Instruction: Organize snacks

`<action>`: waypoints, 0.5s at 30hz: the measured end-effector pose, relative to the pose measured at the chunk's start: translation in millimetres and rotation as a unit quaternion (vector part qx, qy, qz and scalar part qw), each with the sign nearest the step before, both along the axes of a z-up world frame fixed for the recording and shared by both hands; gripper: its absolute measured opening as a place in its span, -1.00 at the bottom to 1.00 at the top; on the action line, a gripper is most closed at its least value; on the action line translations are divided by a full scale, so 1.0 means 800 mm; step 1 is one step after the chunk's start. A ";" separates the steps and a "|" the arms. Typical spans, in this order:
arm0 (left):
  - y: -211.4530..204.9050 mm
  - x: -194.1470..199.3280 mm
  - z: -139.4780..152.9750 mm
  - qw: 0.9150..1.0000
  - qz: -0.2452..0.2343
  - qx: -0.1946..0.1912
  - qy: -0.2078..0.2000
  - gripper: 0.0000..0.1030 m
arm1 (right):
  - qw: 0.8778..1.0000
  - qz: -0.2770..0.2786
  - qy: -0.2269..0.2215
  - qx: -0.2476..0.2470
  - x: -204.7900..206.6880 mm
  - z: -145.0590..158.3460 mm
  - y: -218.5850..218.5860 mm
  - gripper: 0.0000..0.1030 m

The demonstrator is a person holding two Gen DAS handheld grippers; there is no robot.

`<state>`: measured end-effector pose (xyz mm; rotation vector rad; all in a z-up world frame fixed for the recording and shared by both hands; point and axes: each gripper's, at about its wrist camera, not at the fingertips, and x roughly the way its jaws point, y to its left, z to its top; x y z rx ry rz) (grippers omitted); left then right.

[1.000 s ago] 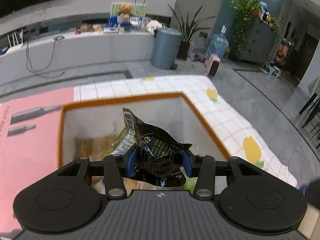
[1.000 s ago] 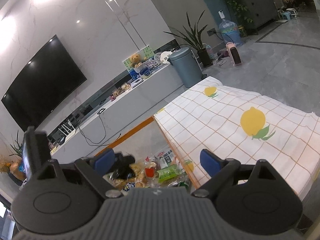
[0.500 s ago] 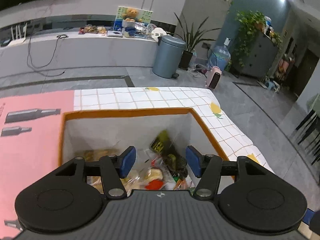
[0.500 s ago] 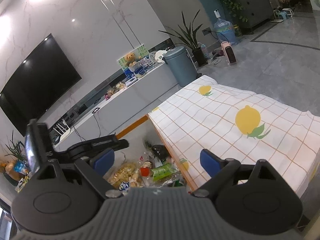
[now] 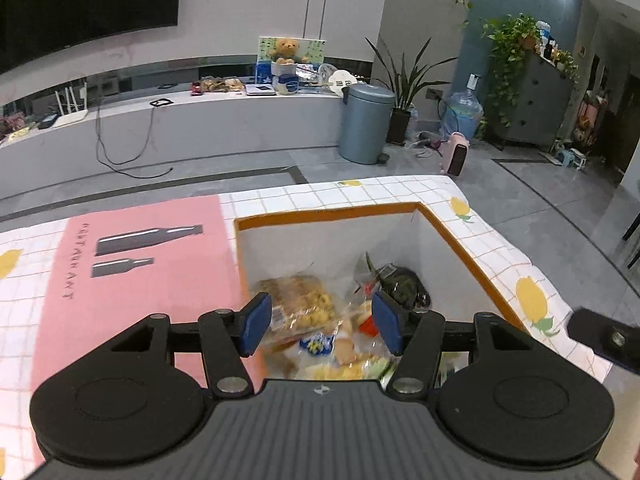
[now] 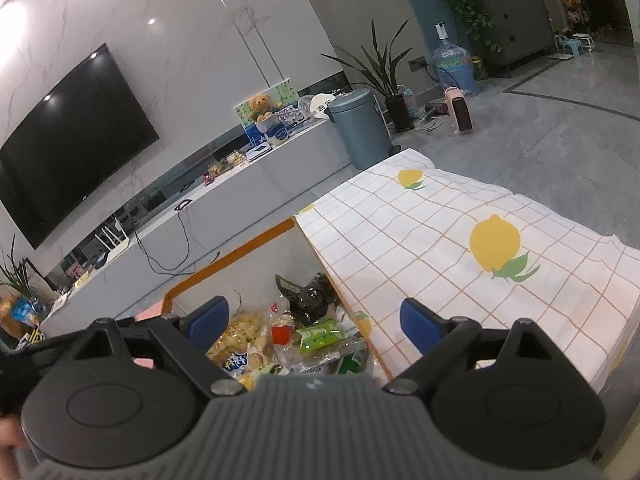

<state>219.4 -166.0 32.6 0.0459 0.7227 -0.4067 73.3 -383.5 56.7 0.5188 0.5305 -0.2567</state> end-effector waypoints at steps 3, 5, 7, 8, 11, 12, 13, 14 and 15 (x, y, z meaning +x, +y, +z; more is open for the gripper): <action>0.002 -0.019 0.004 1.000 -0.003 0.011 0.004 0.32 | 1.000 0.009 0.004 -0.013 0.002 0.000 0.006 0.75; 0.004 -0.035 0.008 1.000 -0.003 0.014 0.000 0.32 | 1.000 0.017 0.008 -0.023 0.005 -0.001 0.012 0.75; 0.007 -0.055 0.010 1.000 0.003 0.012 -0.006 0.41 | 0.999 0.022 0.014 -0.031 0.007 -0.002 0.015 0.75; 0.008 -0.062 0.011 1.000 0.005 0.011 -0.005 0.50 | 0.999 0.023 0.017 -0.032 0.007 -0.003 0.016 0.75; 0.012 -0.084 0.014 1.000 0.009 0.000 -0.003 0.65 | 0.999 0.029 0.024 -0.034 0.006 -0.005 0.019 0.75; 0.013 -0.090 0.015 1.000 0.010 0.000 -0.004 0.68 | 0.998 0.032 0.027 -0.038 0.006 -0.005 0.021 0.76; 0.014 -0.098 0.015 1.000 0.013 0.002 -0.006 0.72 | 0.998 0.034 0.030 -0.040 0.006 -0.005 0.022 0.76; 0.017 -0.106 0.015 1.000 0.015 0.005 -0.008 0.75 | 0.998 0.036 0.034 -0.043 0.007 -0.006 0.024 0.76; 0.017 -0.113 0.015 1.000 0.020 0.011 -0.013 0.76 | 0.998 0.038 0.038 -0.046 0.008 -0.007 0.026 0.77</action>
